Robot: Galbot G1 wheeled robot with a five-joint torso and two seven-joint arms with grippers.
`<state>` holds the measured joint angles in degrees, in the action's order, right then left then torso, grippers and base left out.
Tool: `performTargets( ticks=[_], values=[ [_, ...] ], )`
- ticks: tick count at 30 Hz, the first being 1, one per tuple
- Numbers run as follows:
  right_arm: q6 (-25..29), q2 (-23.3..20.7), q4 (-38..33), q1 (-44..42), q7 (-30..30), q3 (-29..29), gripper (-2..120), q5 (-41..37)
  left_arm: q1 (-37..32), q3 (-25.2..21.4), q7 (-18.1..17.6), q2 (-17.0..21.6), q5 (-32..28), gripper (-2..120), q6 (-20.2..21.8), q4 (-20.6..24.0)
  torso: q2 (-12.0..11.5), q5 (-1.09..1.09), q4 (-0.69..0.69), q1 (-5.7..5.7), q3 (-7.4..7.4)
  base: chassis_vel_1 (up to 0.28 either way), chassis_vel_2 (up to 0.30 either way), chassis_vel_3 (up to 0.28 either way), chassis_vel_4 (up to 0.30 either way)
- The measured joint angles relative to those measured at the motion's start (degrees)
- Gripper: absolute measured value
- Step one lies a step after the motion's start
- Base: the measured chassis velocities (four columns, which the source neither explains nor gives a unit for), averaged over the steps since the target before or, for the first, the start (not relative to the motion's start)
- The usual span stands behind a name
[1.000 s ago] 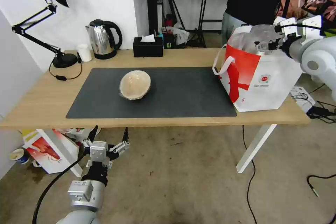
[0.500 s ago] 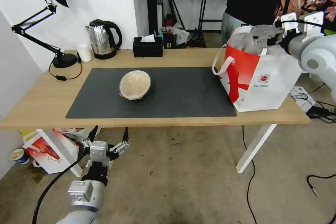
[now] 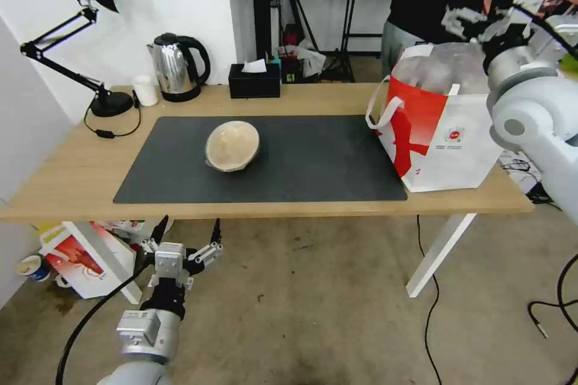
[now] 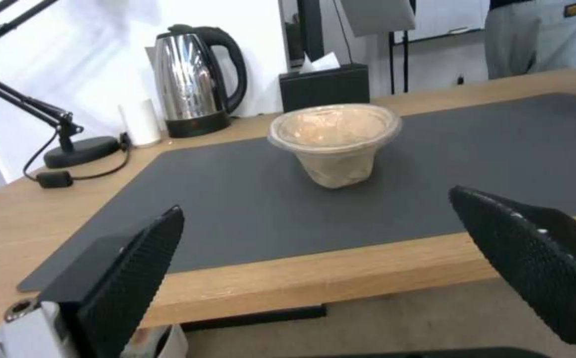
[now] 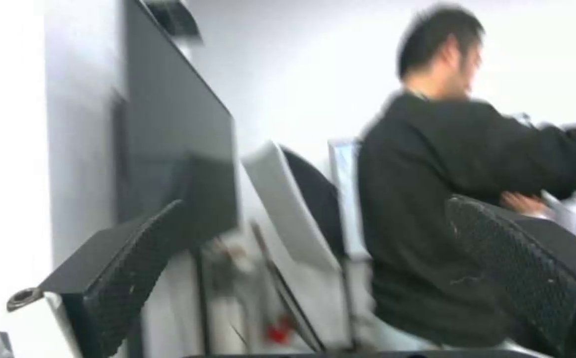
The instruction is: Pick up the trash from the table and place it into the takeout bag.
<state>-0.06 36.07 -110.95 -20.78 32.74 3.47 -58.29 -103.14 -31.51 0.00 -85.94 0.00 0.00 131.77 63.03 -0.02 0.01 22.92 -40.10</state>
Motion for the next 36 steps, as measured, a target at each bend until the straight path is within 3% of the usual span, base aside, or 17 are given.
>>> performTargets(
  ticks=[4,10,17,28,36],
  values=[
    [5.96,1.59,-4.35,-2.36,-0.85,0.50,100,4.23,0.00,0.00,0.00,0.00,0.00,100,0.00,0.00,0.00,0.00,-0.02,0.00,0.00,0.000,0.000,0.000,0.000],
    [9.96,3.56,-11.02,-8.09,-0.82,1.01,100,10.63,0.00,-0.01,0.00,-0.01,0.00,100,0.00,0.00,0.00,0.01,0.00,0.00,0.00,0.000,0.000,0.000,0.000],
    [13.97,7.86,-20.05,-22.82,-0.94,1.45,100,19.79,0.00,-0.01,0.00,0.00,0.00,100,0.00,0.00,0.00,0.02,-0.02,-0.01,0.00,0.000,0.000,0.000,0.000],
    [16.58,11.02,-23.49,-37.58,-2.57,-0.25,100,26.39,0.00,0.00,0.00,-0.01,0.00,100,0.00,0.00,0.00,0.00,0.00,-0.01,0.00,0.000,0.000,0.000,0.000],
    [20.02,14.24,-22.41,-48.63,-2.93,-1.52,100,36.95,0.00,-0.01,0.00,0.00,0.00,100,0.00,0.00,0.00,0.02,-0.02,-0.01,0.00,0.000,0.000,0.000,0.000]
  ],
)
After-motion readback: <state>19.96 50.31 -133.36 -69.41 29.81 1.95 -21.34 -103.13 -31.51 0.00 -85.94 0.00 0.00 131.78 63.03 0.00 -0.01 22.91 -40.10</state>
